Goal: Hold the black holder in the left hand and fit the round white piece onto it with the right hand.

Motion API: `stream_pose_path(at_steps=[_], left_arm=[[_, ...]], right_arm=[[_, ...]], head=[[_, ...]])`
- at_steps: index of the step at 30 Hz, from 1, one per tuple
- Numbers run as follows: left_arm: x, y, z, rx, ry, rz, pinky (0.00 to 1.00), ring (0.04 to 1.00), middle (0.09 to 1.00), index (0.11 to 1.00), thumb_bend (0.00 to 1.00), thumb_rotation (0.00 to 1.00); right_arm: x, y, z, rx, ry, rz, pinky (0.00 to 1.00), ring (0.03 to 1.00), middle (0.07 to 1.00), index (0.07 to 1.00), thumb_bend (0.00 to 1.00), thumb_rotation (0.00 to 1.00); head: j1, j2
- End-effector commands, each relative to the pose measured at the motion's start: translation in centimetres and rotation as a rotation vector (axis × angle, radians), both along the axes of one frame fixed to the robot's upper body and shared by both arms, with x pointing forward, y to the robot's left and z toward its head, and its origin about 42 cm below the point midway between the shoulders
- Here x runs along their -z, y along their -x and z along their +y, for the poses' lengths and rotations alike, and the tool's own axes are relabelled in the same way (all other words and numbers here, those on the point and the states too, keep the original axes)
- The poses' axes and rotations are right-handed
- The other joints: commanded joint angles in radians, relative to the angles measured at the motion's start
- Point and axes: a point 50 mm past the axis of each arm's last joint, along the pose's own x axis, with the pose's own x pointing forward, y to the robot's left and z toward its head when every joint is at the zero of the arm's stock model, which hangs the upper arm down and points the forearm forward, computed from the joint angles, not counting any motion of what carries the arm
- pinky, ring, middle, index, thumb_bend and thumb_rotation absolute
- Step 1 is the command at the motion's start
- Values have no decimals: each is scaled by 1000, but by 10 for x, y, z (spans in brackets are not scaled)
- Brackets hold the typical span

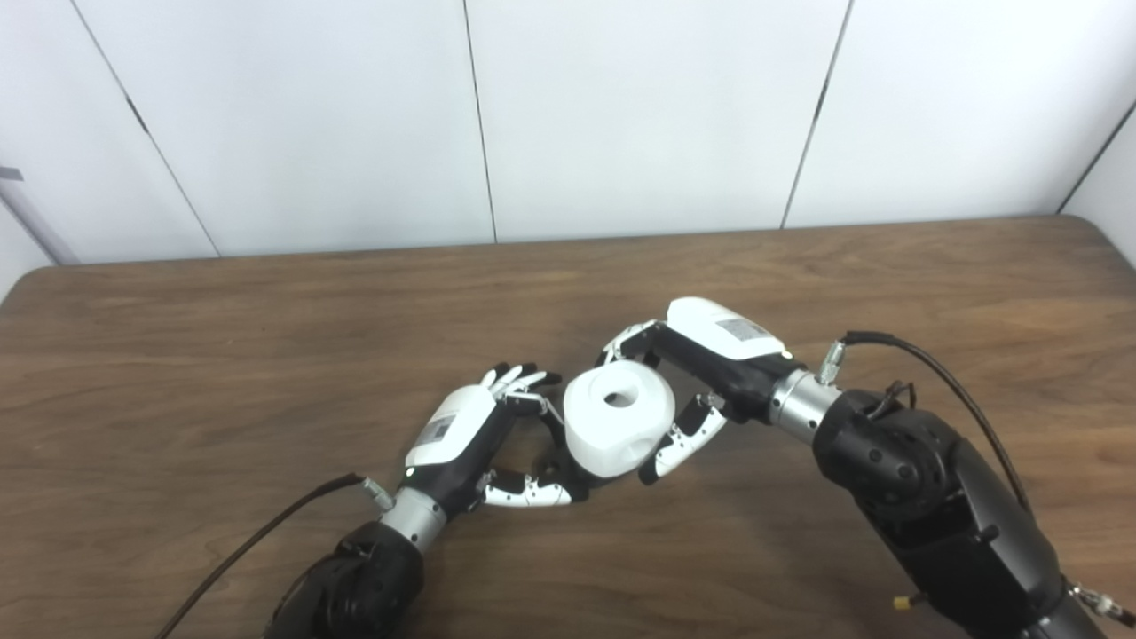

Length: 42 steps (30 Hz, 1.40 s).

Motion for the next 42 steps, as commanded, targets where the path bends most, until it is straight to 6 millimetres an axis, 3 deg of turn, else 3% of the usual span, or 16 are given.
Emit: stream_pose_path(at_steps=[1, 20, 37, 40, 42], left_arm=[[35, 22, 0, 40, -72, 179, 1000, 973, 896, 484, 524, 56], [30, 26, -6, 41, -77, 193, 1000, 979, 902, 484, 524, 56], [30, 26, -1, 36, -81, 205, 1000, 982, 904, 484, 524, 55], [30, 26, -1, 38, -87, 199, 1000, 977, 901, 484, 524, 55], [30, 26, -1, 39, -84, 196, 1000, 976, 901, 484, 524, 55]], right_arm=[[-9, -1, -1, -6, 5, -26, 656, 736, 735, 481, 521, 132], [10, -17, 17, 28, -58, -22, 655, 731, 721, 481, 520, 131], [11, -17, 8, 28, 8, 30, 676, 746, 753, 491, 519, 144], [7, -15, 6, 22, 67, 65, 685, 809, 869, 880, 885, 322], [5, -13, 5, 21, 79, 73, 683, 830, 912, 969, 963, 363]], head=[[2, 0], [17, 13], [14, 15], [12, 15], [13, 14]])
